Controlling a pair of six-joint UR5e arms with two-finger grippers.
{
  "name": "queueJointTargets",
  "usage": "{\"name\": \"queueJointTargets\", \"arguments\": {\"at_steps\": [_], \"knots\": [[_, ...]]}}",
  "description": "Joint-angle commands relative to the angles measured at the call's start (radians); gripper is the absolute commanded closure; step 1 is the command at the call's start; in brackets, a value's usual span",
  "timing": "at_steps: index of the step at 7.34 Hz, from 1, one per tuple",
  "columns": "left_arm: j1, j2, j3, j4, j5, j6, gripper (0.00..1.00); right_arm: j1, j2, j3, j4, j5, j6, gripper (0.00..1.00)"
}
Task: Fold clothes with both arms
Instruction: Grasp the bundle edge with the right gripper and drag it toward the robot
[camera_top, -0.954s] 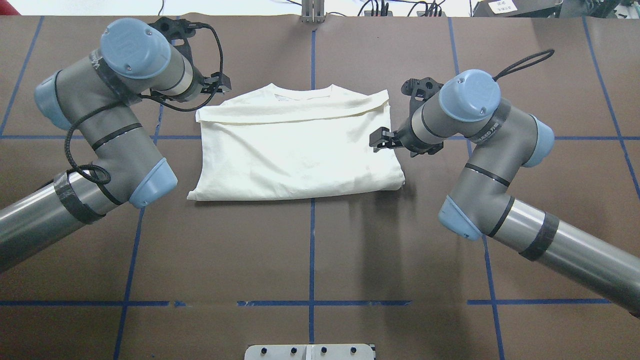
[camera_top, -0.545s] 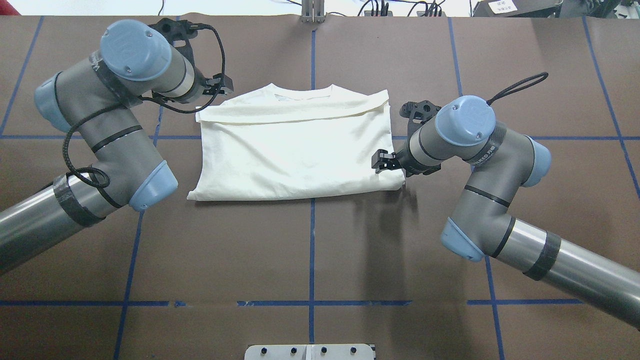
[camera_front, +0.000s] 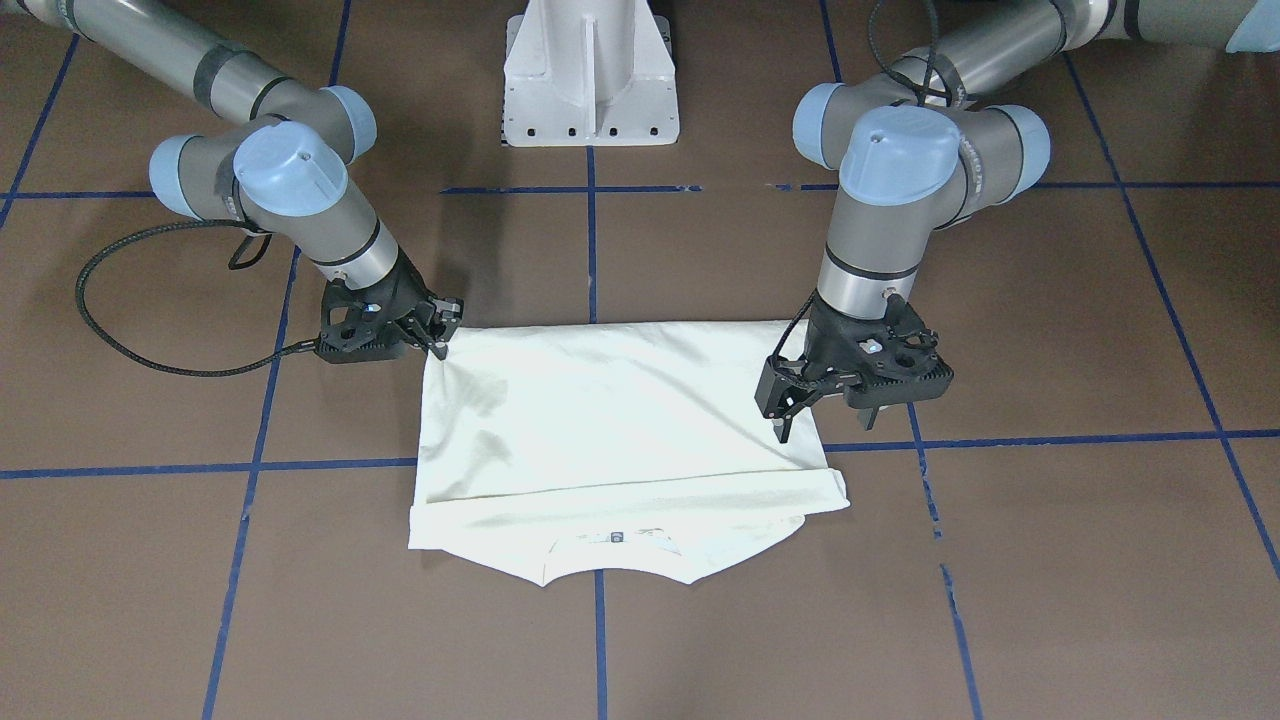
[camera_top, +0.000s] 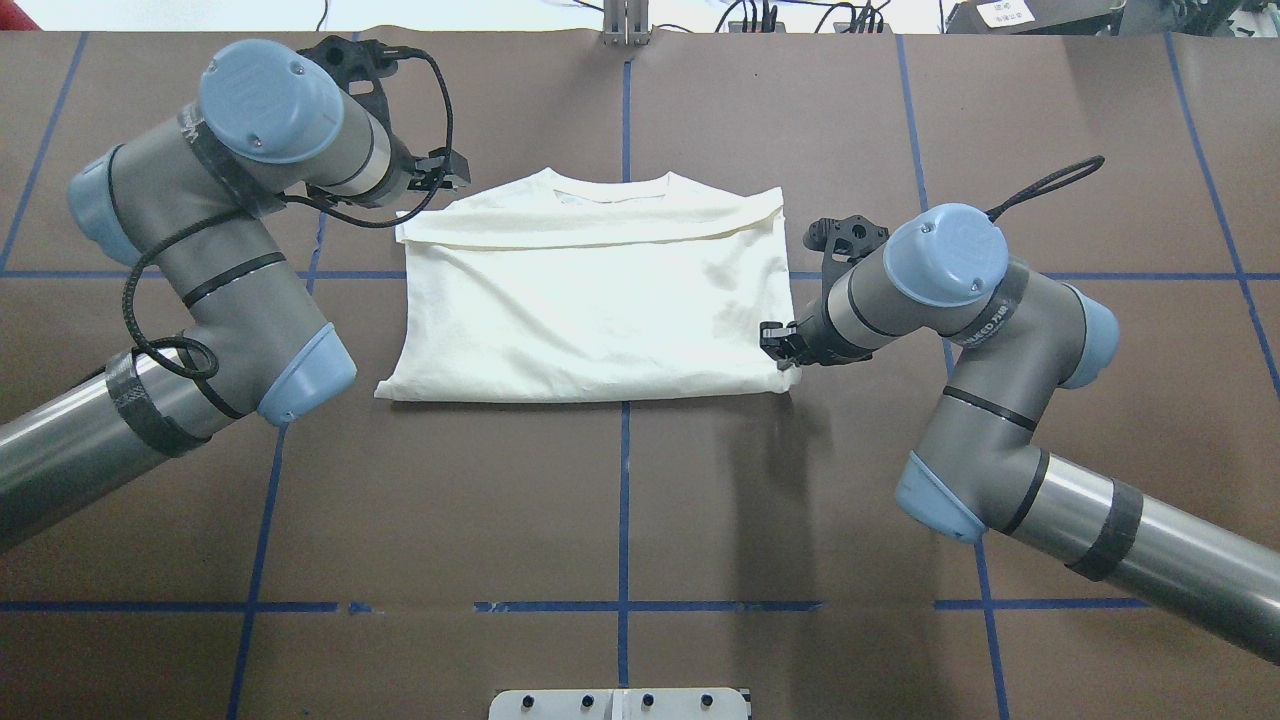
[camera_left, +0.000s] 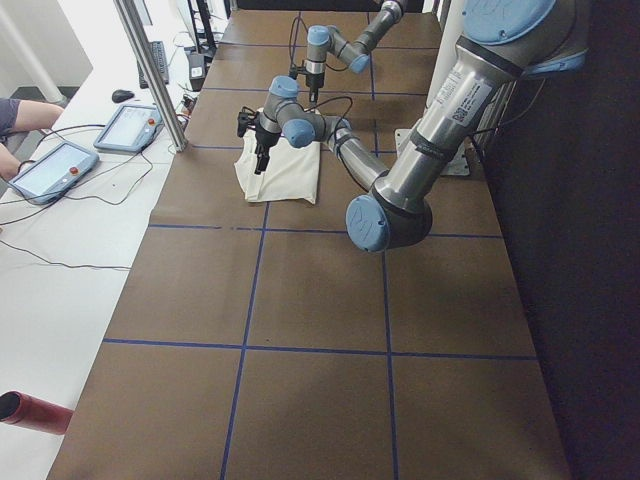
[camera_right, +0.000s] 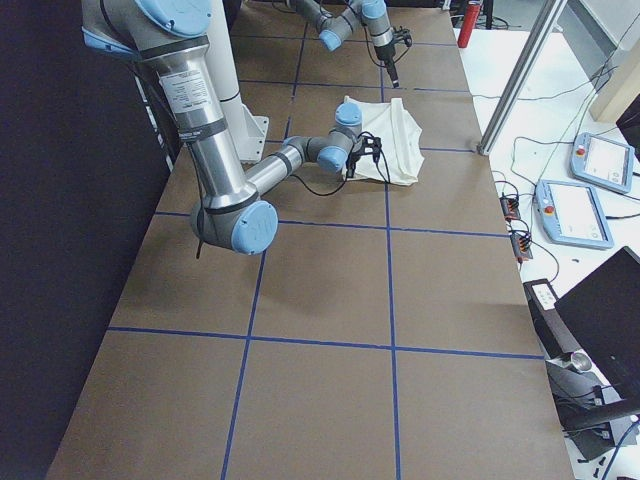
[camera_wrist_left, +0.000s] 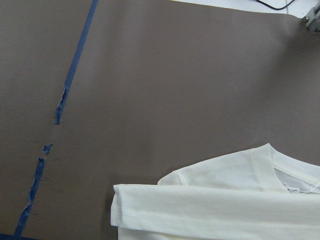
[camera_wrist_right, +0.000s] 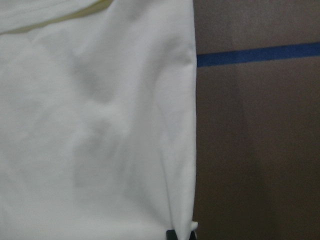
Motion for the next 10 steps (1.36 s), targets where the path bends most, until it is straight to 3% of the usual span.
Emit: {"name": "queueJointTargets", "arguments": {"at_steps": [1,5,6,7,8,10], "knots": [[0.003,0.003,0.000,0.000,0.001,-0.003,0.00,-0.086,-0.137,0.157,0.000,0.002,0.003,1.00],[0.025,0.008,-0.040,0.000,0.001,-0.014,0.00,-0.366,-0.382,0.459,0.002,-0.006,0.108,1.00],[0.043,0.009,-0.061,0.001,0.001,-0.024,0.00,-0.437,-0.396,0.478,0.002,-0.006,0.148,0.80],[0.069,0.009,-0.068,0.001,-0.001,-0.037,0.00,-0.468,-0.394,0.488,0.003,-0.012,0.153,0.01],[0.101,0.012,-0.066,0.001,-0.023,-0.085,0.00,-0.446,-0.386,0.519,0.005,-0.015,0.155,0.00],[0.137,0.064,-0.088,0.015,-0.092,-0.195,0.01,-0.264,-0.300,0.507,0.008,-0.018,0.153,0.00]]}}
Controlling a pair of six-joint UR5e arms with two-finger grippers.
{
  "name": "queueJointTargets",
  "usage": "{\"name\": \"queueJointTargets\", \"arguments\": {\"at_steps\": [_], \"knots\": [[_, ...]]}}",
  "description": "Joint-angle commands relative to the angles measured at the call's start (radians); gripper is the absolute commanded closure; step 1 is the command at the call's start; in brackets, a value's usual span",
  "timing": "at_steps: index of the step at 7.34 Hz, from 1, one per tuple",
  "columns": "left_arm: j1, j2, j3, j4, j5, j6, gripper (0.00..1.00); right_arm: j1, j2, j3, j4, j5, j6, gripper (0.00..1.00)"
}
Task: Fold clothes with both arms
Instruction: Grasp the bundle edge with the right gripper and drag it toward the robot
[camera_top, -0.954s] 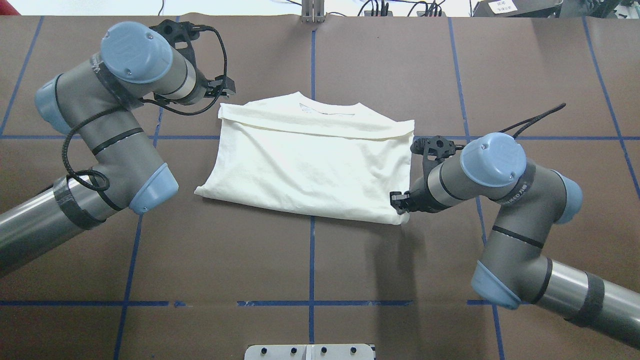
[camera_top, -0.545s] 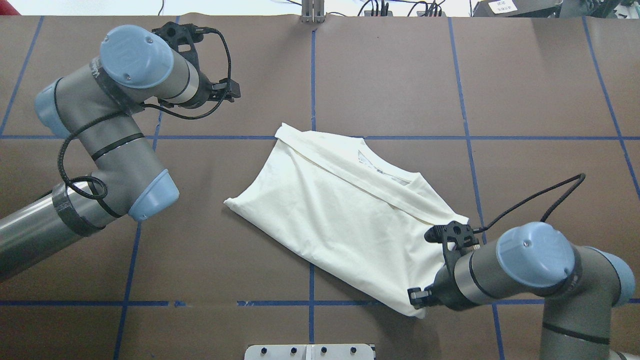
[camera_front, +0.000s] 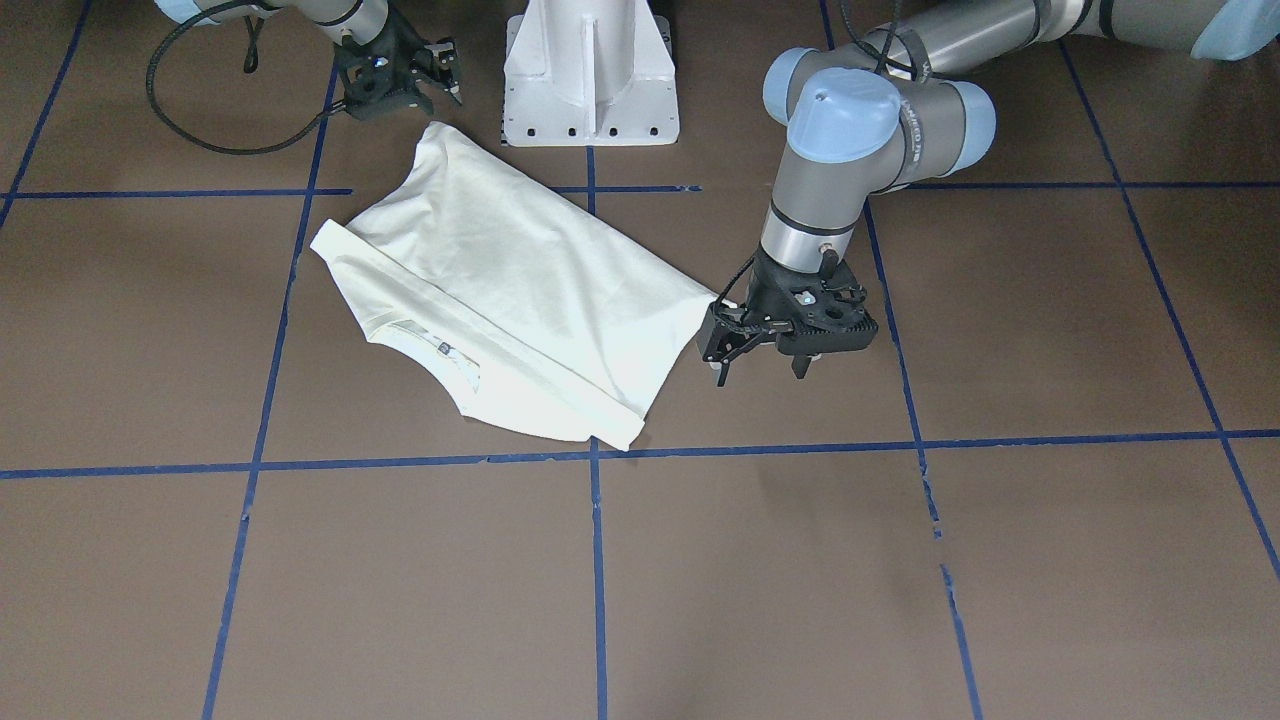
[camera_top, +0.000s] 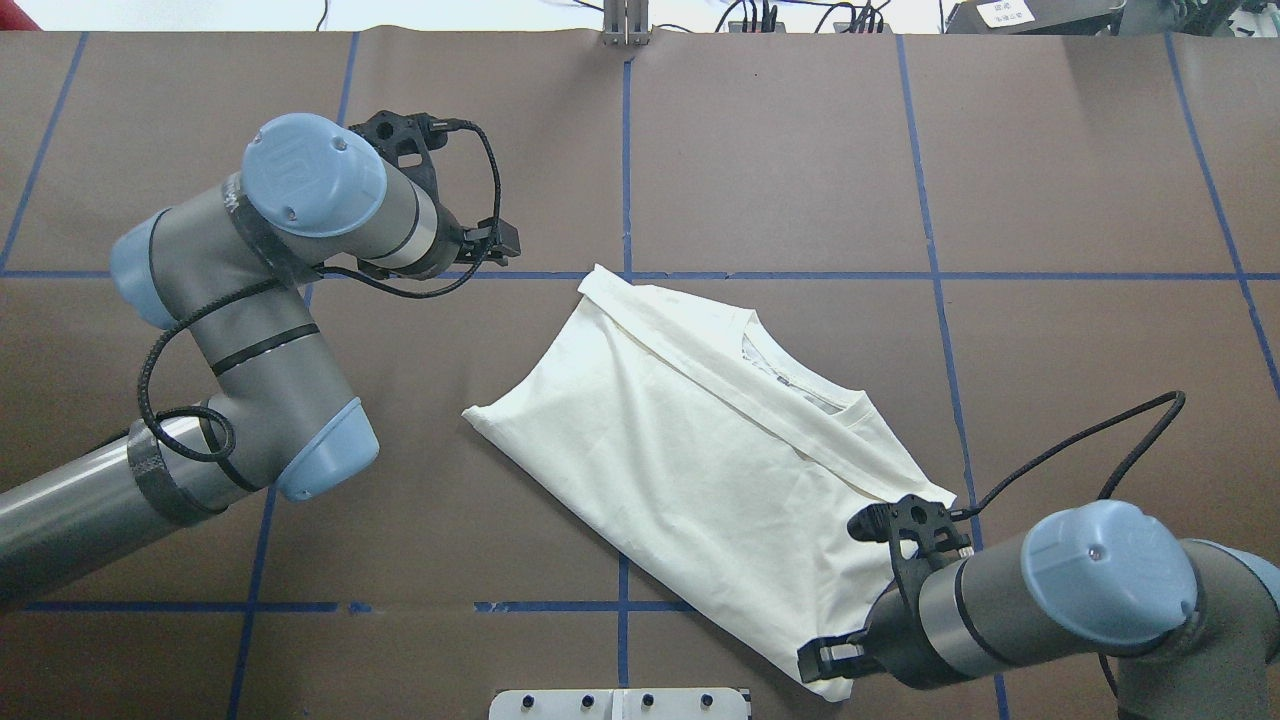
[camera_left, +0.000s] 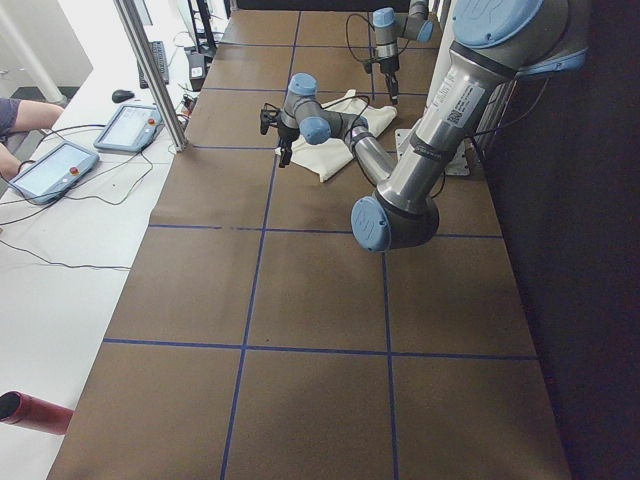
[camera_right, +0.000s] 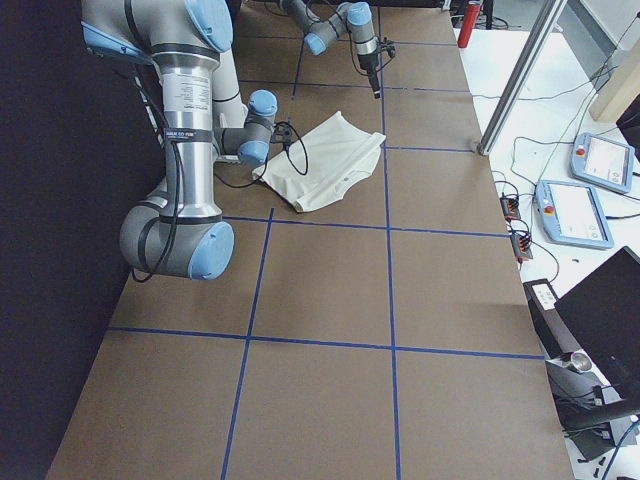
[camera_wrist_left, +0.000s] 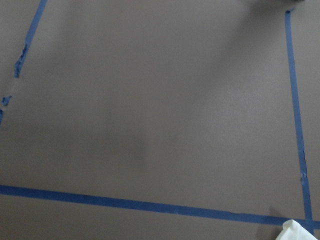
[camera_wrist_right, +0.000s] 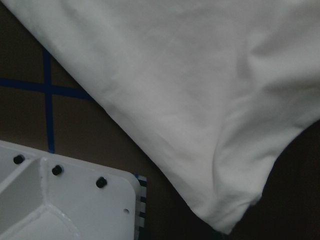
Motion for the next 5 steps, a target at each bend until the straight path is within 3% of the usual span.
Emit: {"name": "queueJointTargets", "arguments": {"at_steps": [1,3,5], "knots": [[0.079,0.046,-0.012,0.011,-0.022,-0.197,0.06,0.186,0.092,-0.019,0.001,-0.002,-0.001,0.00],[0.162,0.052,-0.013,0.016,-0.019,-0.343,0.13,0.281,0.149,-0.051,0.000,-0.005,-0.004,0.00],[0.228,0.053,-0.012,0.016,-0.018,-0.405,0.17,0.296,0.154,-0.087,0.003,-0.034,-0.016,0.00]]}}
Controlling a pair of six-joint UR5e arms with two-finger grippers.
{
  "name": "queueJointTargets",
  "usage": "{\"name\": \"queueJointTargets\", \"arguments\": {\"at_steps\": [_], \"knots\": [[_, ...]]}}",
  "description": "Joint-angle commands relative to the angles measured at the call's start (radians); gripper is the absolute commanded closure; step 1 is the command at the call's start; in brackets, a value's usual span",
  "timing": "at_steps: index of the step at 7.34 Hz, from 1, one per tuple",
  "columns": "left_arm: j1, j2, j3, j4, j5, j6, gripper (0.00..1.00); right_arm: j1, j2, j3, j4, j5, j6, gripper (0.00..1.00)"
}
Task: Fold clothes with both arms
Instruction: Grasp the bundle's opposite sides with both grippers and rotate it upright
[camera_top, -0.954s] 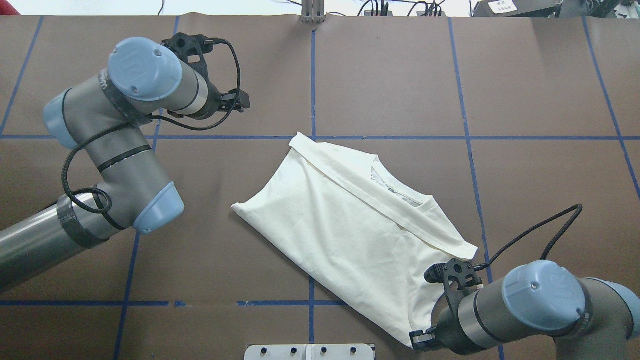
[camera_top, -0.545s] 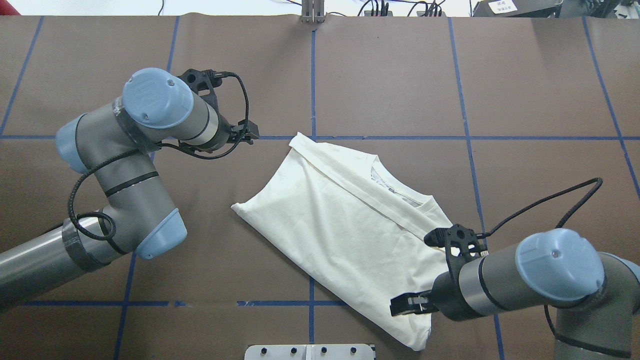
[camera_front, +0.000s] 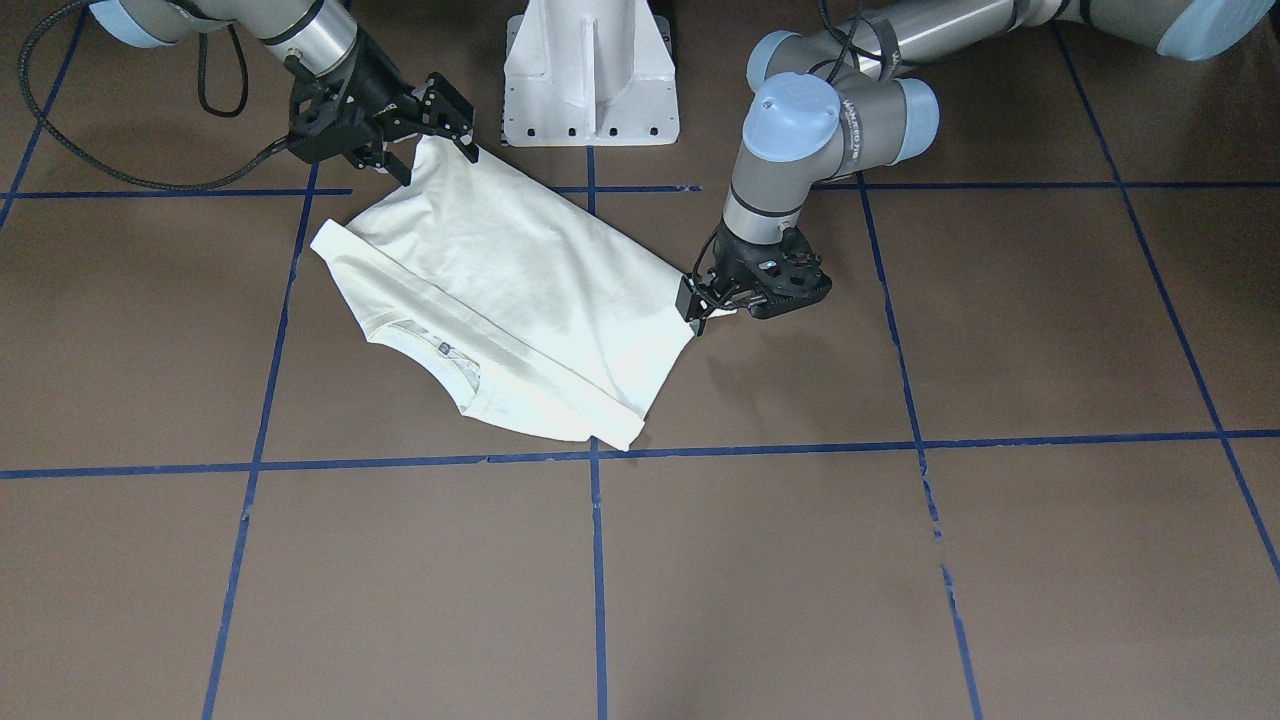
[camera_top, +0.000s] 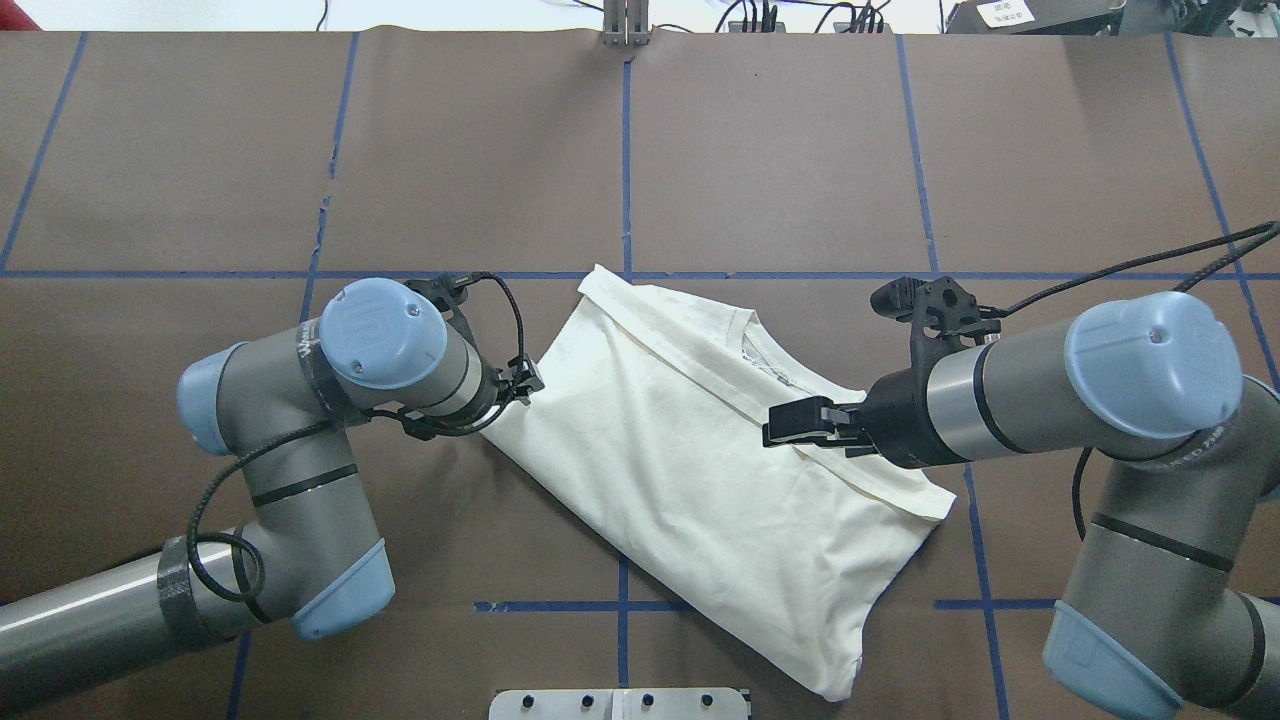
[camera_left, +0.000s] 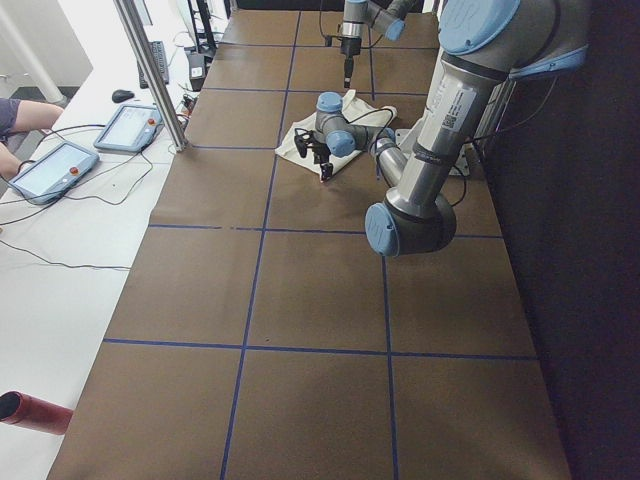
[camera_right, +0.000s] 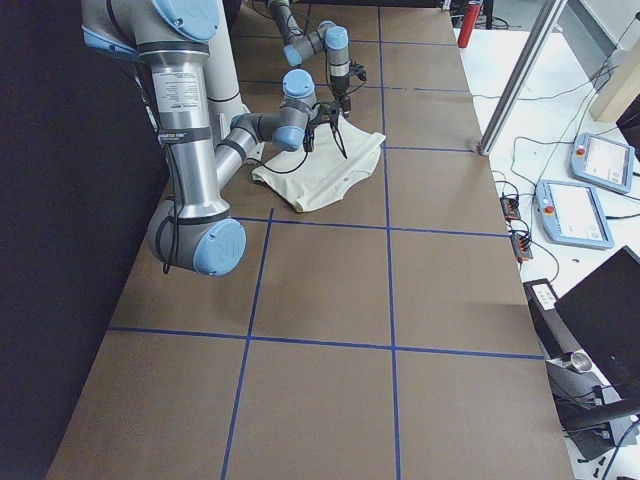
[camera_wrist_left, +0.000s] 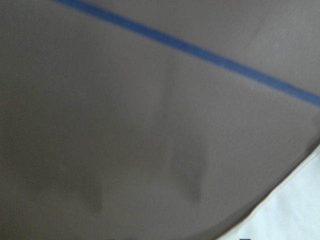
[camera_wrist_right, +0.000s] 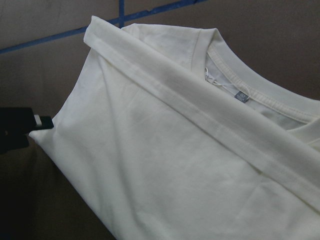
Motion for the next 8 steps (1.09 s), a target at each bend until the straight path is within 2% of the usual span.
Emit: {"name": "queueJointTargets", "arguments": {"at_steps": [1,2,4,5,8], "knots": [[0.036,-0.004,0.000,0.001,-0.001,-0.056,0.31,0.017,0.007,-0.018,0.002,-0.019,-0.006,0.00],[0.036,-0.012,0.000,0.002,-0.002,-0.071,0.57,0.023,0.007,-0.017,0.002,-0.018,-0.006,0.00],[0.035,-0.019,0.000,0.024,-0.002,-0.070,0.92,0.023,0.007,-0.017,0.002,-0.018,-0.004,0.00],[0.035,-0.021,0.002,0.024,-0.002,-0.070,1.00,0.023,0.007,-0.017,0.002,-0.016,-0.004,0.00],[-0.023,-0.021,0.010,0.022,0.001,-0.053,1.00,0.029,0.006,-0.017,0.002,-0.009,-0.004,0.00]]}}
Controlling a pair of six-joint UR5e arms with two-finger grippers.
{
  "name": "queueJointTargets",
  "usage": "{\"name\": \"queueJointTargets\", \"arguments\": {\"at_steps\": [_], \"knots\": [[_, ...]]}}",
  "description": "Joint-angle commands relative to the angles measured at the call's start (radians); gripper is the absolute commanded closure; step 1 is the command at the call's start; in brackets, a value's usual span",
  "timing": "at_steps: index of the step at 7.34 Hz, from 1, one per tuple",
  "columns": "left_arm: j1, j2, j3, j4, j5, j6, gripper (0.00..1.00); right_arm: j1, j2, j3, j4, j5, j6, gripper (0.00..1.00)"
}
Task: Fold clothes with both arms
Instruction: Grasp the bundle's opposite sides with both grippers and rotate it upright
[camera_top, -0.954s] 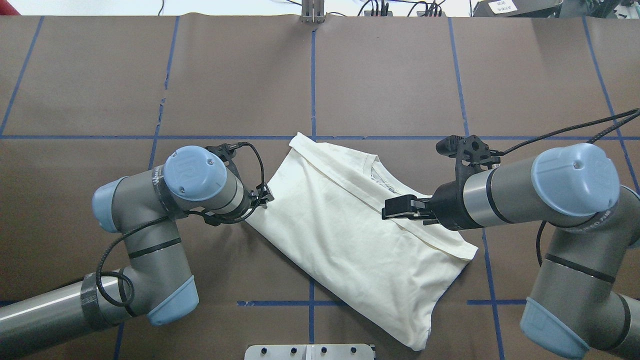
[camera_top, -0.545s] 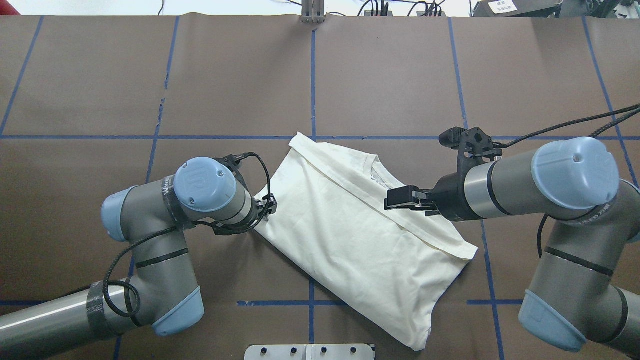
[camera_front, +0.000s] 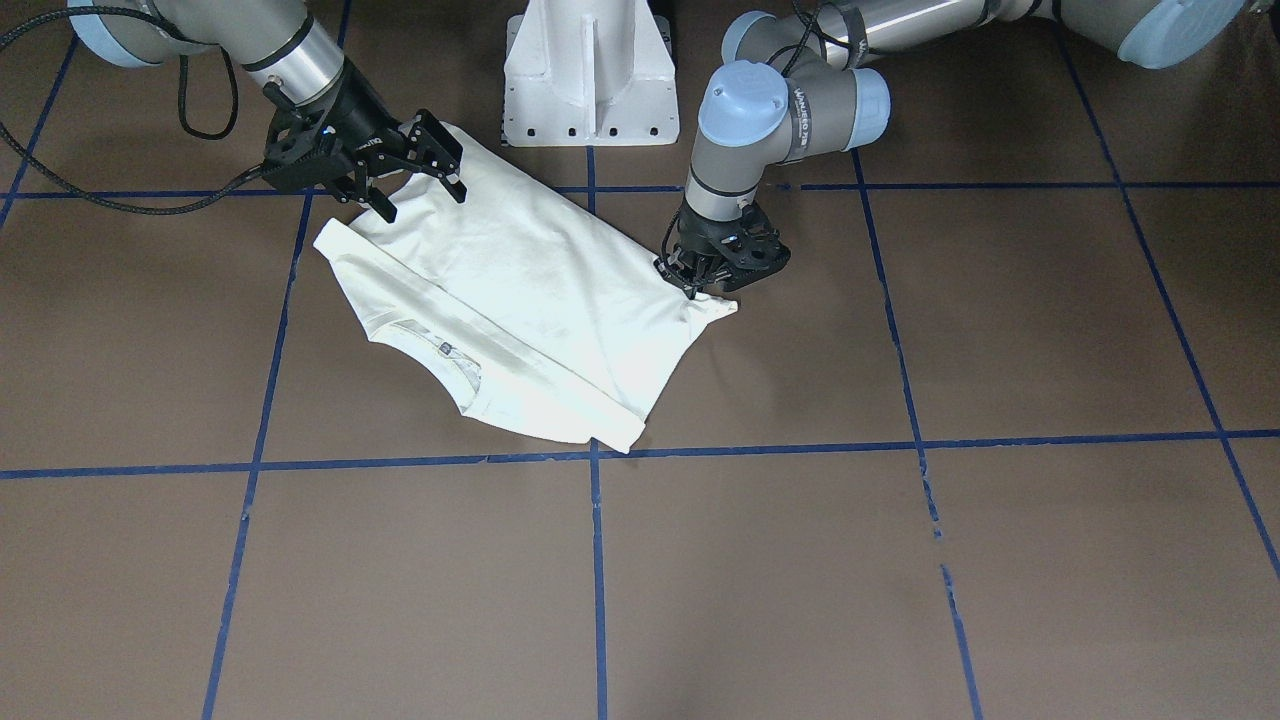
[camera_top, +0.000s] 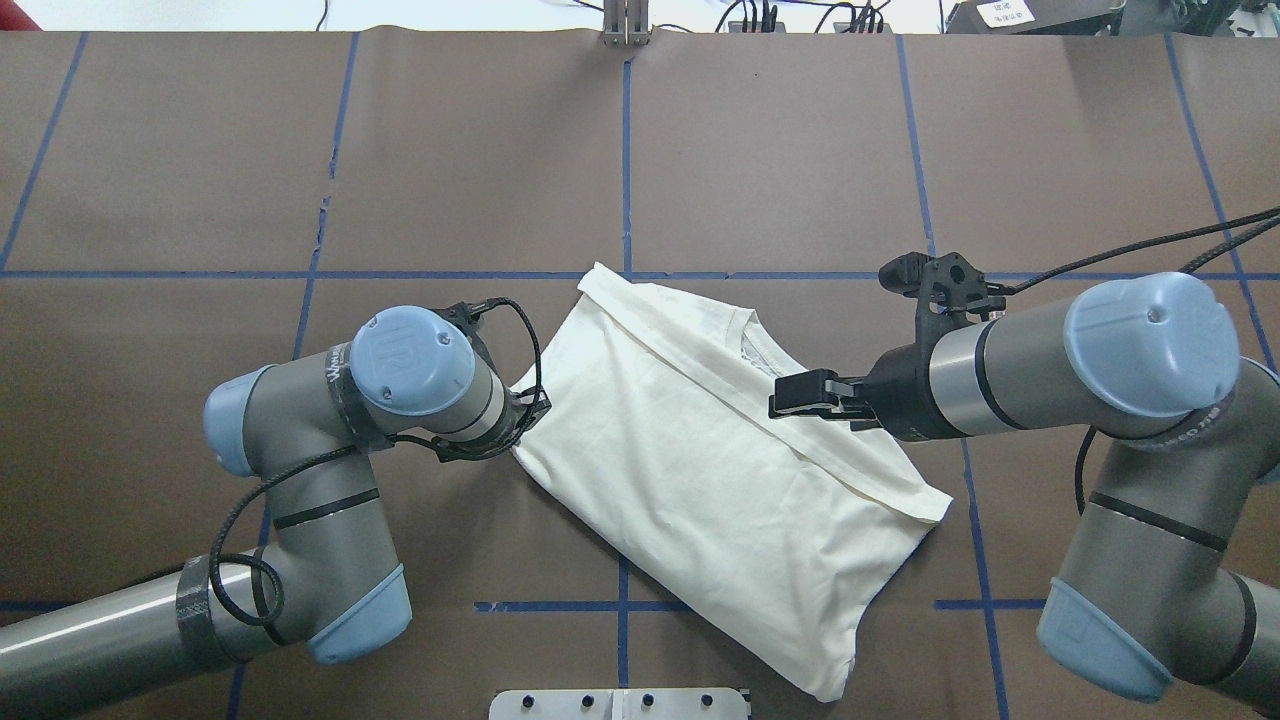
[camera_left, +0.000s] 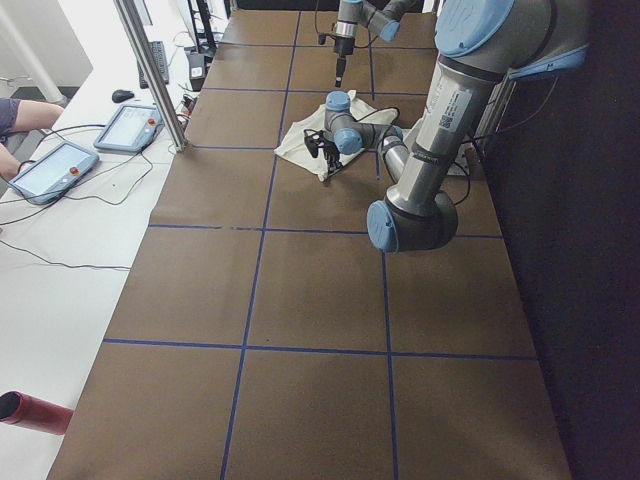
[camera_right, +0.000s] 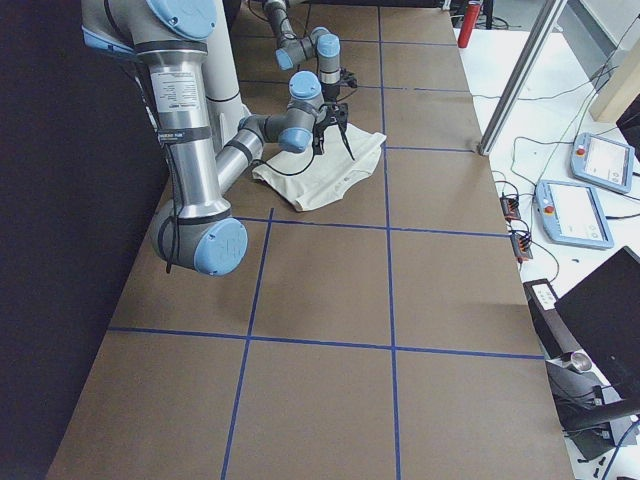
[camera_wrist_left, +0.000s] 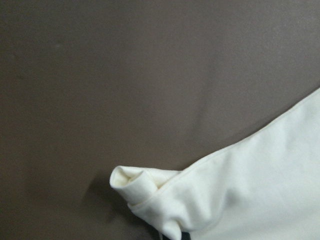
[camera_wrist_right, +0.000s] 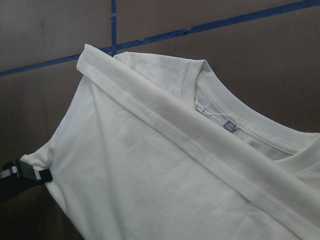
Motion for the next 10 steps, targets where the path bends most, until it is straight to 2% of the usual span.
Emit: {"name": "queueJointTargets", "arguments": {"at_steps": [1,2,3,5,6,7,8,9,10], "knots": [[-0.092,-0.002,0.019,-0.002,0.001,0.067,1.00,0.005,-0.003,0.000,0.000,0.008,0.000,0.00],[-0.155,-0.025,0.080,-0.014,0.001,0.154,1.00,0.007,-0.003,0.000,-0.005,0.011,0.000,0.00],[-0.196,-0.116,0.223,-0.062,0.012,0.193,1.00,0.008,-0.005,-0.002,-0.006,0.008,0.000,0.00],[-0.250,-0.294,0.535,-0.274,0.060,0.328,1.00,0.016,-0.005,-0.020,-0.008,-0.003,0.000,0.00],[-0.252,-0.352,0.658,-0.392,0.104,0.347,1.00,0.018,-0.005,-0.028,-0.008,-0.003,0.000,0.00],[-0.250,-0.417,0.739,-0.428,0.130,0.344,1.00,0.021,-0.006,-0.034,-0.008,-0.003,0.000,0.00],[-0.250,-0.416,0.740,-0.432,0.130,0.347,0.37,0.022,-0.003,-0.041,-0.009,-0.003,0.000,0.00],[-0.253,-0.404,0.736,-0.430,0.139,0.412,0.00,0.022,-0.003,-0.057,-0.009,-0.003,0.000,0.00],[-0.270,-0.395,0.734,-0.420,0.139,0.468,0.00,0.022,-0.003,-0.069,-0.011,-0.003,0.000,0.00]]}}
